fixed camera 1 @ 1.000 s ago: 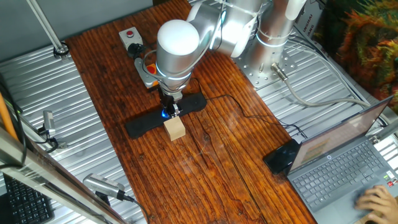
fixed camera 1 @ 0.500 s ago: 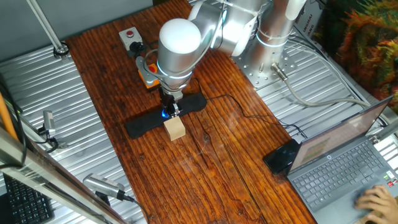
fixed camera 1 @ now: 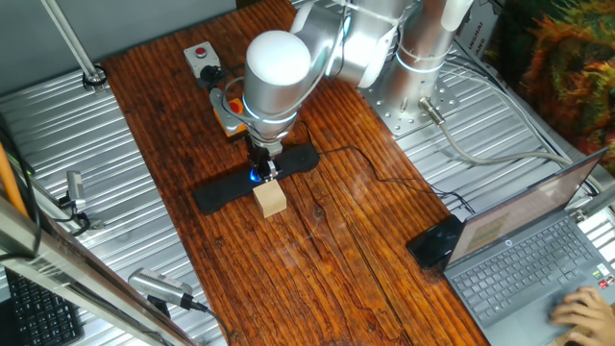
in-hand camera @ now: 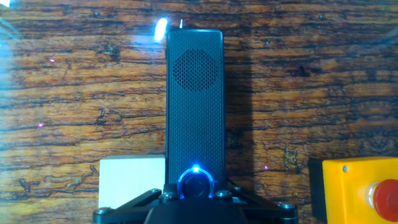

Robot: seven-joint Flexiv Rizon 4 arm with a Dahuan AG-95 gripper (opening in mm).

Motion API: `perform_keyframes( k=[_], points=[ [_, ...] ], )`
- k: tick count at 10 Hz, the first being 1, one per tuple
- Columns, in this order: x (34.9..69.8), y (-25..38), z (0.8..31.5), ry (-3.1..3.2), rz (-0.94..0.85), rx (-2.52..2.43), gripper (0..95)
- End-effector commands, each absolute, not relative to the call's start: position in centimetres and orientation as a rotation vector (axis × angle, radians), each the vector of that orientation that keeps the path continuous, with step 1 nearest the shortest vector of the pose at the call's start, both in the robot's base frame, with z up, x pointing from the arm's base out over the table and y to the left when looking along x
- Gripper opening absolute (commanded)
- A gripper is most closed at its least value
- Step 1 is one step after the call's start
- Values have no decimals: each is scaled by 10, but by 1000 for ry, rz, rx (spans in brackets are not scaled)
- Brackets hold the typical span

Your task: Turn the knob to decrease the volume of the speaker

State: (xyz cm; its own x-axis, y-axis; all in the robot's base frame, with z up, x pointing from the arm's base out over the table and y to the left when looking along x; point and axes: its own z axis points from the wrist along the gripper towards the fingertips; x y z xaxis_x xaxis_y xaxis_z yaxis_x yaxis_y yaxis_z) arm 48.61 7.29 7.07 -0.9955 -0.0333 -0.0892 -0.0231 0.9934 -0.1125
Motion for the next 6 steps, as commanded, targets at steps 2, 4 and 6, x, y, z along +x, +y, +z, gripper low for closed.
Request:
perform_keyframes(
  k=[2,4,6],
  points=[
    [486,73,71,3040,-179,-88,0],
    [486,73,70,3037,-172,-63,0],
    [486,73,71,3039,-173,-36,0]
  ],
)
